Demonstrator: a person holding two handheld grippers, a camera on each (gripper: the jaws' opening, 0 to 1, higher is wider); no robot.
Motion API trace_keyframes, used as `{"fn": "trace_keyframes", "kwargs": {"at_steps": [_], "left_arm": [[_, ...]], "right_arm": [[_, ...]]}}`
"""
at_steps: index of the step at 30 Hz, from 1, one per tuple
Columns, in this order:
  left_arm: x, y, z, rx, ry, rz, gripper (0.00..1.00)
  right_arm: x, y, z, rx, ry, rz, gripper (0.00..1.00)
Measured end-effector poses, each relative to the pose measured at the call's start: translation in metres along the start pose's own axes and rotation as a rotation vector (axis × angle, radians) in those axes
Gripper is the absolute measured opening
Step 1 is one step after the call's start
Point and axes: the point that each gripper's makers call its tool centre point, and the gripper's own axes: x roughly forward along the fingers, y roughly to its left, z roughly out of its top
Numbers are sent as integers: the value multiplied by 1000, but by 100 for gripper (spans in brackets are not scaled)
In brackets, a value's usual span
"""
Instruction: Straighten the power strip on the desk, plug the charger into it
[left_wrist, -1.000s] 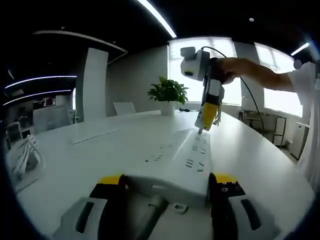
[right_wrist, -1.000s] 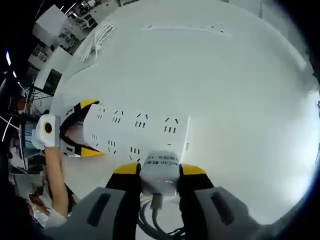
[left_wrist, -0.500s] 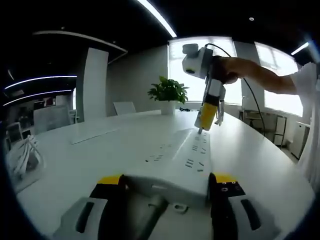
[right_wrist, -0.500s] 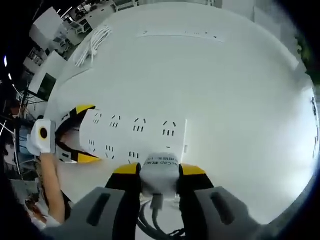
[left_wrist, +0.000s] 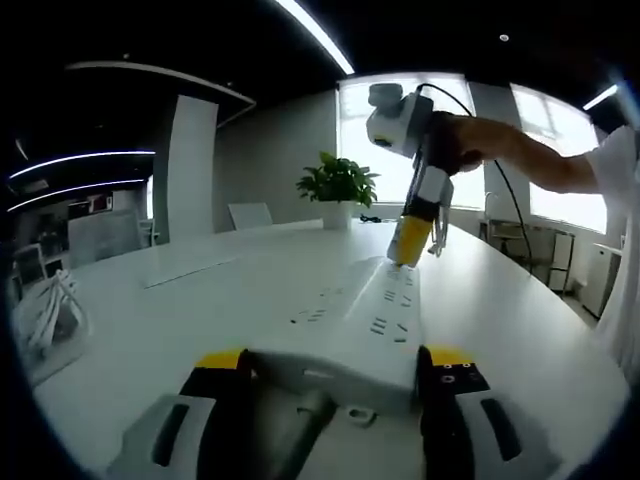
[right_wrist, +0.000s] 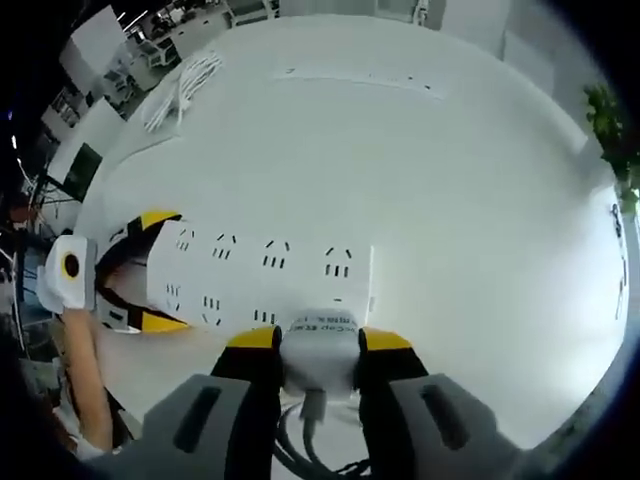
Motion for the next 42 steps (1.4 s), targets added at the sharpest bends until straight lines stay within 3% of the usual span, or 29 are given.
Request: {"fn": "trace_keyframes", "kwargs": {"at_steps": [8, 12, 16, 24, 31, 35, 42], "left_arm": [[0, -1, 0, -1, 2, -2, 68], [1, -1, 0, -2, 3, -1, 68], [1, 0, 0, -2, 3, -1, 68], [1, 0, 0, -2, 2, -3, 68], [0, 1, 1, 0, 2, -9, 68], [0, 1, 1, 0, 2, -9, 68], [0, 0, 0, 0, 2, -8, 68]], "right_arm": [[0, -5, 2, 55, -21, 33, 28], [1, -8, 6, 101, -84, 66, 28], [1, -6, 3, 95, -119, 54, 28], [1, -2, -3, 38, -76, 52, 30], [-13, 3, -14, 33, -65, 85, 31], [-24, 2, -15, 22, -83, 70, 26], [-21, 5, -16, 13, -80, 36, 25]]}}
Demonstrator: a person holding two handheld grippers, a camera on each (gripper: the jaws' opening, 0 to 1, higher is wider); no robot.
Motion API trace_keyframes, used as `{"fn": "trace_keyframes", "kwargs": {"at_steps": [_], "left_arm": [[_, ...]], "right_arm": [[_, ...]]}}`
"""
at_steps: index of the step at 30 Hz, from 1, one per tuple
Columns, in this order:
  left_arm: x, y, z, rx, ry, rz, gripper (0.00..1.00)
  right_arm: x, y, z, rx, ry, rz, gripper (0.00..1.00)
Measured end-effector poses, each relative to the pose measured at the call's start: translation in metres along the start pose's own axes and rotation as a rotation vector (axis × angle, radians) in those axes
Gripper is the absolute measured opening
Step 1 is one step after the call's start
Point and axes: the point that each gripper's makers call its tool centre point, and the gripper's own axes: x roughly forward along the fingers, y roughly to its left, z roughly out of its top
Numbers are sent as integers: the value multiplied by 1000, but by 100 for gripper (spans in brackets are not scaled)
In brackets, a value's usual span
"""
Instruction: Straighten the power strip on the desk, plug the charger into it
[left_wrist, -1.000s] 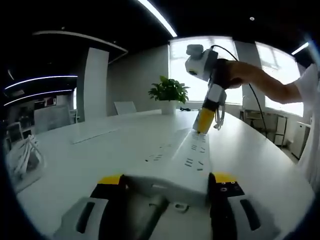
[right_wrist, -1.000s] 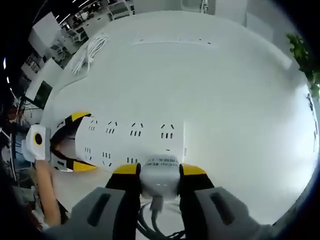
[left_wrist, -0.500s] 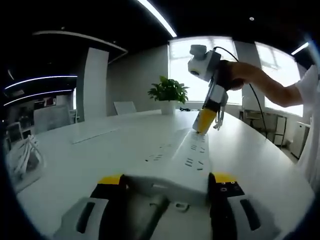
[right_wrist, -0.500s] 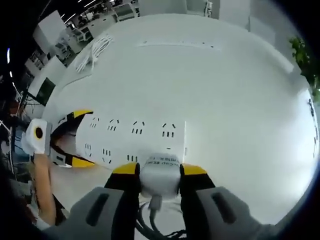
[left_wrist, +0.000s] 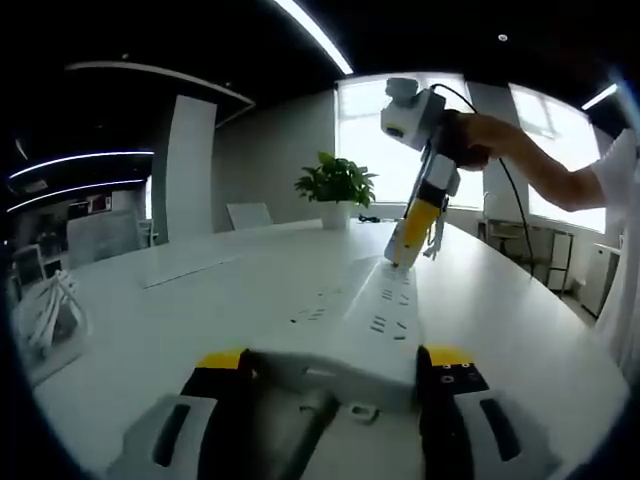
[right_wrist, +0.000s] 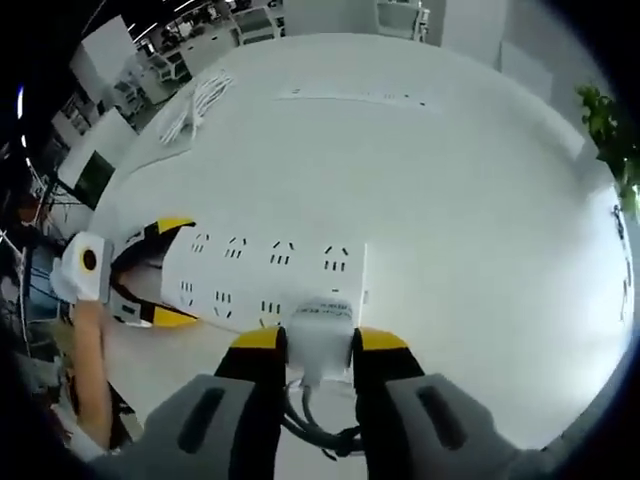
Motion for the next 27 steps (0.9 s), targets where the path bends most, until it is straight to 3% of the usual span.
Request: {"fn": "trace_keyframes", "kwargs": {"at_steps": [11, 20, 27], "left_arm": [[0, 0, -1, -1, 3, 2, 66], [-1, 1, -1, 0, 7, 5, 66], [-2, 2, -1, -1, 8, 8, 65]], "right_arm": [[5, -8, 15, 23, 20, -16, 23], [13, -13, 21, 81, 90, 31, 23], [16, -10, 19, 63, 95, -11, 24]]}}
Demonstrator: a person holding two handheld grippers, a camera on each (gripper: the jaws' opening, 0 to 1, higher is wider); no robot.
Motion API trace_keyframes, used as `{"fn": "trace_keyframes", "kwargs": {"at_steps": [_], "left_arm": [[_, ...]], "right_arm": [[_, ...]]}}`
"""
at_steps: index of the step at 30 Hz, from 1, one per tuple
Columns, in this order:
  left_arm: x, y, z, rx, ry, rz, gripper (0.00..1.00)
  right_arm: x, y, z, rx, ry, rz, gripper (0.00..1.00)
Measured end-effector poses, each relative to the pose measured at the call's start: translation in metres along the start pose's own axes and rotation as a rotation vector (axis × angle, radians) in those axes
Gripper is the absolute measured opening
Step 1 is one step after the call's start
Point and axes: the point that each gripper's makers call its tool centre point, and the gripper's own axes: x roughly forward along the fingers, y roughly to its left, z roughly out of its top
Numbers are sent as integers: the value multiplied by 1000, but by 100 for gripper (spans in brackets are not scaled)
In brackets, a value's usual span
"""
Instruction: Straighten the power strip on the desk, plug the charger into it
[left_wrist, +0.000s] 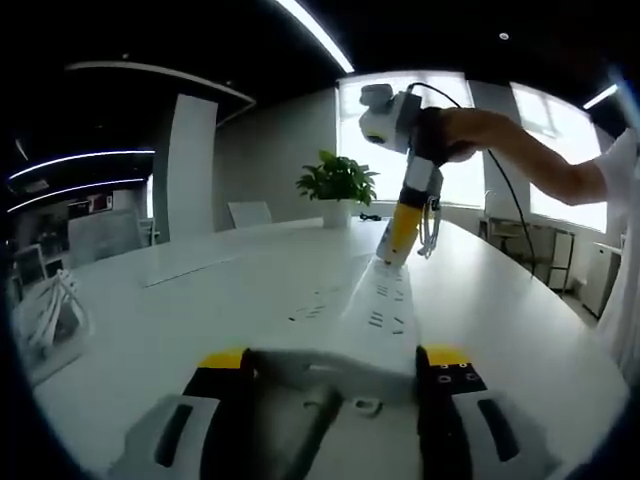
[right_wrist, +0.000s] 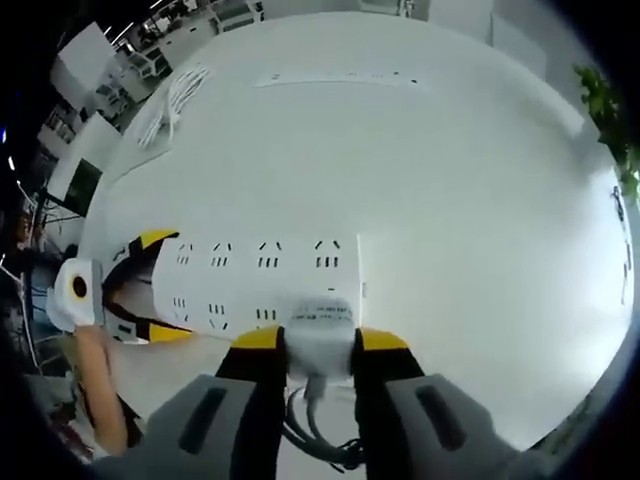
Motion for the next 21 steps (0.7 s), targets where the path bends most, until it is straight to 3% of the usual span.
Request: {"fn": "trace_keyframes", "kwargs": {"at_steps": [12, 16, 19, 21], "left_arm": [[1, 0, 1, -2, -3, -1, 66], [1, 0, 1, -3, -4, -1, 66], [1, 0, 1, -3, -4, -1, 66], [1, 0, 1, -3, -5, -1, 66]], "right_arm": [[9, -4, 2, 25, 1, -5, 27], [8, -3, 0, -1, -21, -9, 28], [5, 0, 0, 0, -26, 25, 32], [0, 8, 1, 40, -30, 90, 40]]}}
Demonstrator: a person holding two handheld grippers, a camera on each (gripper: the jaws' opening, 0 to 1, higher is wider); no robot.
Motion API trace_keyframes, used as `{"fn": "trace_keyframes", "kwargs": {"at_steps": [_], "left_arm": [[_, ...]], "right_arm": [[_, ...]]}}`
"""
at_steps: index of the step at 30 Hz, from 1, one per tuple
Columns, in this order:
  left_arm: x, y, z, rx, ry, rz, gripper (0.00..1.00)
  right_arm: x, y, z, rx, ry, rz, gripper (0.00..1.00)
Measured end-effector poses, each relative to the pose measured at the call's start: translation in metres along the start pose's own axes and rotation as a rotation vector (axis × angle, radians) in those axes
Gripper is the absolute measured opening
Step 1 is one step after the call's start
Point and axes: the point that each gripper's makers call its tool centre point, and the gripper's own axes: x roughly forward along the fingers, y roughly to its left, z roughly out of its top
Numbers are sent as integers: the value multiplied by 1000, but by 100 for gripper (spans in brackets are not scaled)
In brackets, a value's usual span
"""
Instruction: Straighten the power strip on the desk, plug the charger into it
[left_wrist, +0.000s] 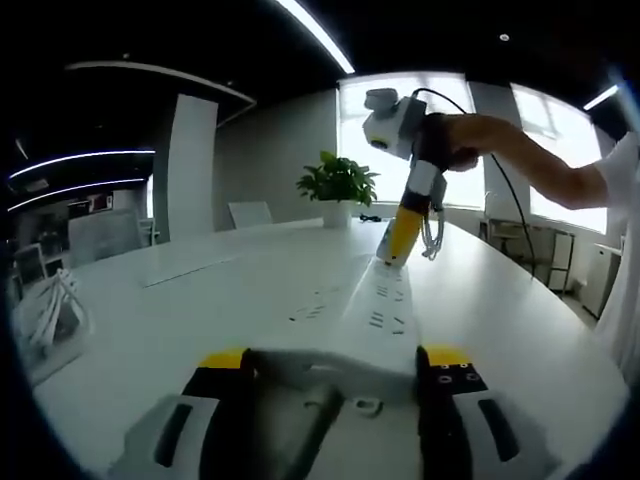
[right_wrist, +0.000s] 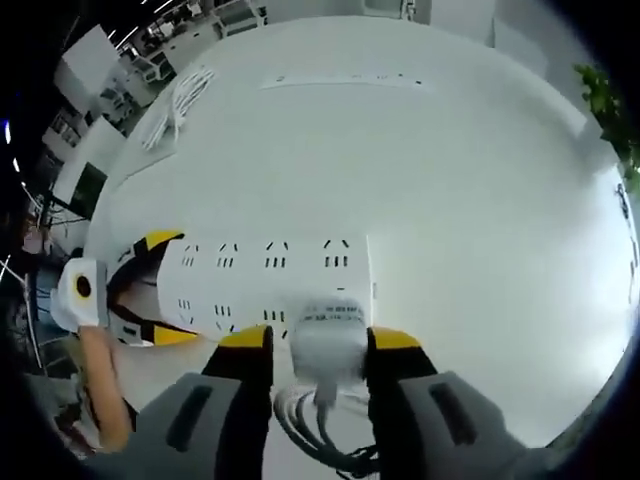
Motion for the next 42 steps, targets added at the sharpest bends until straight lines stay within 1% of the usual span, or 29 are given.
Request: {"fn": "trace_keyframes", "kwargs": {"at_steps": [2, 4, 8, 13, 15, 22, 26, 29, 31, 33, 34, 37, 42], "left_arm": [[0, 0, 0, 0, 0, 1, 66], [0, 0, 0, 0, -1, 1, 66], [0, -1, 0, -1, -1, 0, 66], [-1, -1, 0, -1, -2, 0, 66], [-1, -1, 0, -1, -2, 0, 66], [-1, -1, 0, -1, -3, 0, 67], [-1, -1, 1, -1, -3, -1, 67], [-2, -1, 1, -1, -3, -1, 67], [-2, -1, 1, -1, -4, -1, 67], [-2, -1, 1, 0, -4, -4, 66], [-2, -1, 1, 0, -5, -5, 66], [-2, -2, 1, 1, -5, -7, 66], [-1, -2, 1, 1, -5, -7, 66]], "right_arm": [[-8, 0, 1, -2, -18, 11, 41], [-14, -1, 2, -21, -34, 10, 38], [-28, 1, 6, -11, -77, 54, 39], [-50, 3, 12, -8, -161, 102, 38], [-59, 0, 19, -1, -197, 116, 38], [-79, 1, 17, -12, -287, 148, 37], [-84, 1, 13, -25, -325, 147, 35], [-87, 2, 11, -29, -351, 163, 35], [-90, 2, 11, -43, -386, 177, 35], [-91, 2, 12, -58, -407, 185, 35], [-92, 1, 14, -61, -429, 201, 35], [-93, -3, 14, -54, -459, 233, 34], [-88, -19, 12, -35, -483, 233, 32]]}}
